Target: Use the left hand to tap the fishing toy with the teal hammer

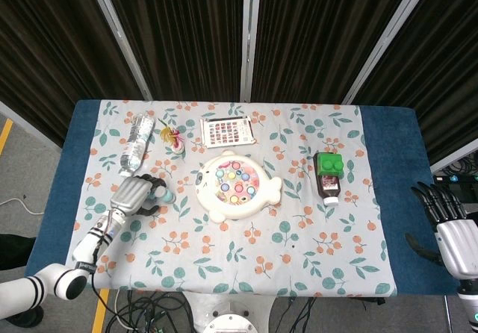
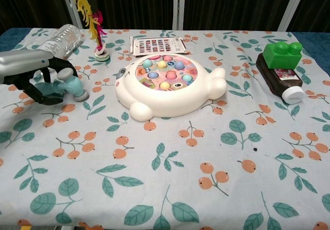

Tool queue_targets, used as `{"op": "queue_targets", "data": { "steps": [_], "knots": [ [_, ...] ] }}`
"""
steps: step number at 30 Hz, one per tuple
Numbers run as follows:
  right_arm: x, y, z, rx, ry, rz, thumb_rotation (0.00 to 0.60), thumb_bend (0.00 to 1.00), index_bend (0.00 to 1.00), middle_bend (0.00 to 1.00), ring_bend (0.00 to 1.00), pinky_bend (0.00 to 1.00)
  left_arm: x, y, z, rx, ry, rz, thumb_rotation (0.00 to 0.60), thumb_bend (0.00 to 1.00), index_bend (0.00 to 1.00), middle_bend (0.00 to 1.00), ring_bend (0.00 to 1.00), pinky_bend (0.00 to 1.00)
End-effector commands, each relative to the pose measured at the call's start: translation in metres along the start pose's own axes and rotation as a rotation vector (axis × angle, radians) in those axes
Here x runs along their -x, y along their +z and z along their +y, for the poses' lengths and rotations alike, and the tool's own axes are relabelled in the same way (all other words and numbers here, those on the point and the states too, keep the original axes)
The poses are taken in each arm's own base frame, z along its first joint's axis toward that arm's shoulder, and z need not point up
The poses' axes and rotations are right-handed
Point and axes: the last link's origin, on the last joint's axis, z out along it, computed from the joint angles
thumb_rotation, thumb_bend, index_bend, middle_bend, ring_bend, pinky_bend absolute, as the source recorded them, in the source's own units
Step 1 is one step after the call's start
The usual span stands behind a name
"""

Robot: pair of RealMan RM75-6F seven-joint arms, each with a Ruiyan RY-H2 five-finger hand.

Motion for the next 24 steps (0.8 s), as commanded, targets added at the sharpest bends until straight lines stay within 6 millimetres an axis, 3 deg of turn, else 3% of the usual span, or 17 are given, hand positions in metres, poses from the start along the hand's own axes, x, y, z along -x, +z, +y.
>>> {"op": "queue_targets", "data": {
  "steps": [1,4,8,15,20,24],
  "knots": [
    [0.0,0.0,0.0,0.0,0.0,0.0,0.6,0.18,0.0,0.07,0.0,0.0,-0.003,-0.002,-0.001,0.0,-0.004,0.016,0.6,0.27,0.28,0.31,0.22,0.38],
    [0.0,0.0,0.0,0.0,0.001,0.001,0.6,0.18,0.0,0.08,0.0,0.0,-0.008,-0.005,-0.001,0.003,-0.009,0.037,0.599,0.27,0.25,0.29,0.2,0.38],
    [-0.001,0.0,0.001,0.0,0.0,-0.002,0.6,0.18,0.0,0.08,0.0,0.0,-0.031,-0.024,-0.006,0.003,-0.042,0.138,0.599,0.27,0.19,0.28,0.19,0.36],
    [-0.001,0.006,0.005,-0.008,0.011,-0.029,0.6,0.18,0.0,0.07,0.0,0.0,-0.071,-0.093,-0.053,-0.156,-0.032,0.396,0.6,0.26,0.18,0.22,0.11,0.15],
    [0.003,0.014,0.006,-0.029,0.024,-0.055,0.6,0.19,0.0,0.06,0.0,0.0,-0.068,-0.149,-0.085,-0.318,0.052,0.46,0.6,0.26,0.18,0.19,0.08,0.1],
    [0.009,0.018,0.004,-0.052,0.026,-0.074,0.6,0.2,0.0,0.05,0.0,0.0,-0.054,-0.185,-0.091,-0.399,0.057,0.439,0.6,0.26,0.18,0.19,0.08,0.1]
  ]
}}
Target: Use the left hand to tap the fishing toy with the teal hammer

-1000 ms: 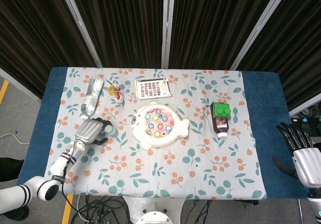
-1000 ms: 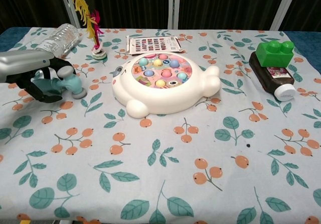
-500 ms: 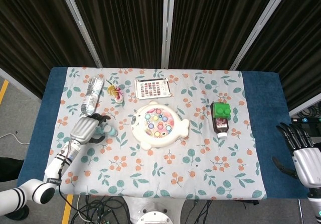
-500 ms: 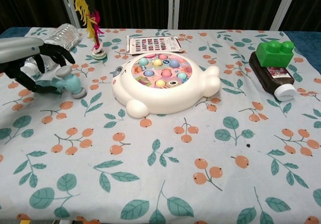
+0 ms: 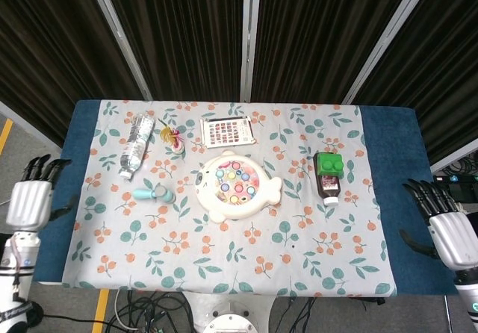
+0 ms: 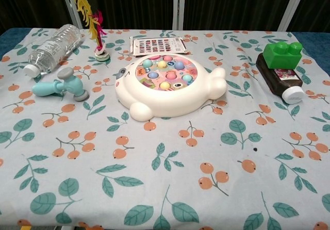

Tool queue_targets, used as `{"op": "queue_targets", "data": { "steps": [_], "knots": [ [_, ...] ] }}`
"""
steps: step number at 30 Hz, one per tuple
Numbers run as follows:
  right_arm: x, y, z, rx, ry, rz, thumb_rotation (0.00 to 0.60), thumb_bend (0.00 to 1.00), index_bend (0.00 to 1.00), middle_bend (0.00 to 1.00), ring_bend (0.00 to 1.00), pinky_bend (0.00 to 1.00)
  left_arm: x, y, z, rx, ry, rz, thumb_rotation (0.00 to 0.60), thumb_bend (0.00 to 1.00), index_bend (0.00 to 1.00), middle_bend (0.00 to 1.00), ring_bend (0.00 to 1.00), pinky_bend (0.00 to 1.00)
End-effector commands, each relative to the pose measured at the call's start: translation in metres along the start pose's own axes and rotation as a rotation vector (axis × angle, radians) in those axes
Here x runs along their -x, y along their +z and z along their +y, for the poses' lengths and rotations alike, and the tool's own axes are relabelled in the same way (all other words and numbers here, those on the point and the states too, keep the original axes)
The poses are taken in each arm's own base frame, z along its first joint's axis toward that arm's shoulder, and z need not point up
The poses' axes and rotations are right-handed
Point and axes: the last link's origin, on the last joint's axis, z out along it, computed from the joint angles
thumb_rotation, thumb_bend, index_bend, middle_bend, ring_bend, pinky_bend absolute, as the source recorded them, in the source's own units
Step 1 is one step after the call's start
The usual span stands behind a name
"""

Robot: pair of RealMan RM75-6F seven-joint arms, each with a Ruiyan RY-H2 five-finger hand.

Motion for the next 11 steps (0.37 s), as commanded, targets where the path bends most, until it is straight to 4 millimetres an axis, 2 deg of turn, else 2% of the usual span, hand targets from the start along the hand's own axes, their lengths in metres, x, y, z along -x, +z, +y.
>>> {"op": "queue_targets", "data": {
  "steps": [1,5,11],
  "knots": [
    [0.003,0.002,-0.002,-0.013,0.005,-0.004,0.6,0.2,0.0,0.05,0.0,0.0,-0.006,-0.035,-0.018,-0.074,0.045,-0.021,0.6,0.26,0.18,0.19,0.08,0.1],
    [0.007,0.003,-0.004,-0.029,0.009,0.003,0.6,0.2,0.0,0.05,0.0,0.0,-0.008,-0.064,-0.021,-0.102,0.062,-0.041,0.6,0.26,0.18,0.19,0.08,0.1],
    [0.011,0.004,-0.006,-0.032,0.008,0.007,0.6,0.2,0.0,0.05,0.0,0.0,-0.012,-0.091,-0.012,-0.104,0.026,-0.045,0.6,0.25,0.18,0.19,0.08,0.1]
  ]
}}
